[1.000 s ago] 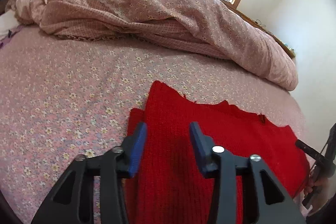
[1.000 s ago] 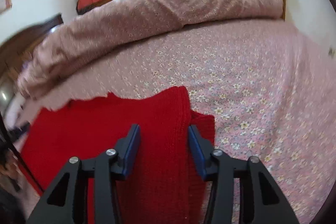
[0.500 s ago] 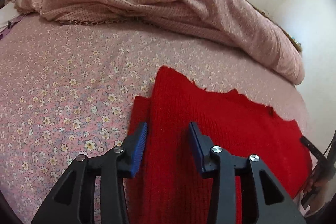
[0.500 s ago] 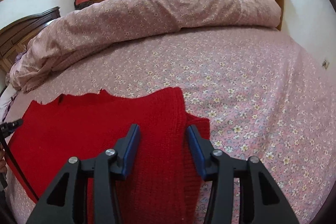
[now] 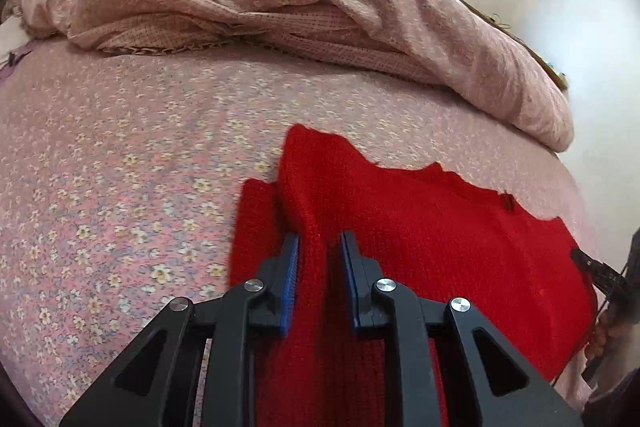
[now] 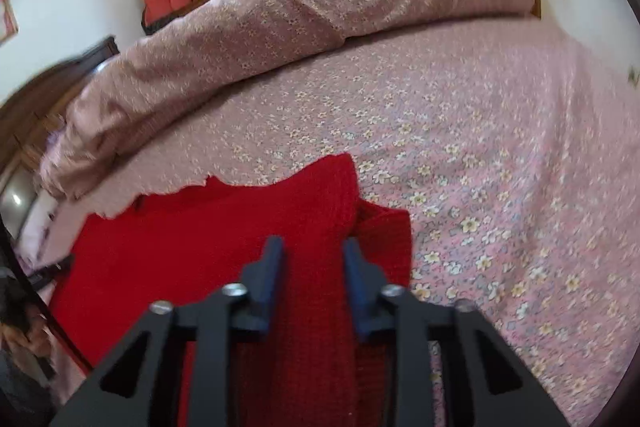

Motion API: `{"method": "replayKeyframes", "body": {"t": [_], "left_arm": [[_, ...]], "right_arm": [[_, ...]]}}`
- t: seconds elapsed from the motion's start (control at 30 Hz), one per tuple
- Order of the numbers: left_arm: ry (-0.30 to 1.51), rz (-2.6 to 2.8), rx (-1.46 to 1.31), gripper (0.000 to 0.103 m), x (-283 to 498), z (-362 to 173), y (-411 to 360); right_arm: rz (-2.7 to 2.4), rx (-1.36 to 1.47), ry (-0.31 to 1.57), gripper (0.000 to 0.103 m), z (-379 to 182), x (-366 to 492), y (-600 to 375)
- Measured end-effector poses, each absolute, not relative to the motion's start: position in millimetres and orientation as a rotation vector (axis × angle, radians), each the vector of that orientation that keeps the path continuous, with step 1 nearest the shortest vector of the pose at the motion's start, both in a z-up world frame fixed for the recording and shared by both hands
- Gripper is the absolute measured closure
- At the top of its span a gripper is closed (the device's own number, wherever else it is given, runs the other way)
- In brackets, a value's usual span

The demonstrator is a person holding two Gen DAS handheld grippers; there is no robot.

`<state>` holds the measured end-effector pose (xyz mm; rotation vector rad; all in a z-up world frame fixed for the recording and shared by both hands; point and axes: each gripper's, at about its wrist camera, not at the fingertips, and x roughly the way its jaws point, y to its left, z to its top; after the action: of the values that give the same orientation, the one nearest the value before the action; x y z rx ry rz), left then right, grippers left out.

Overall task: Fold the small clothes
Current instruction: 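Open both grippers and lift them off the folded cardigan, then grasp one side edge of the folded cardigan with the right gripper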

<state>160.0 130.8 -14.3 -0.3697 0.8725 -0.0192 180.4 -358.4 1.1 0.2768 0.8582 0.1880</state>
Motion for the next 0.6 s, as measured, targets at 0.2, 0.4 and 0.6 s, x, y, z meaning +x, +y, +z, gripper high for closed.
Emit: {"method": "replayKeyframes", "body": {"t": [0.2,0.4,0.6], "left_arm": [[0.866,0.0,-0.419,0.099,159.5,-16.5,141.5],[0.722,-0.016,-0.511,0.102,142.4,5.7,157.7],[0.757,0.015,-0.471,0.102,148.4,-4.2,155.8]], "right_arm": [[0.174,0.317,0.839,0.089,3.1,178.8,-363.9],[0.203,0.253,0.696,0.09,20.8,166.3,-352.0],[0.12,0.193,0.703,0.09,16.9,172.5,-346.9]]}}
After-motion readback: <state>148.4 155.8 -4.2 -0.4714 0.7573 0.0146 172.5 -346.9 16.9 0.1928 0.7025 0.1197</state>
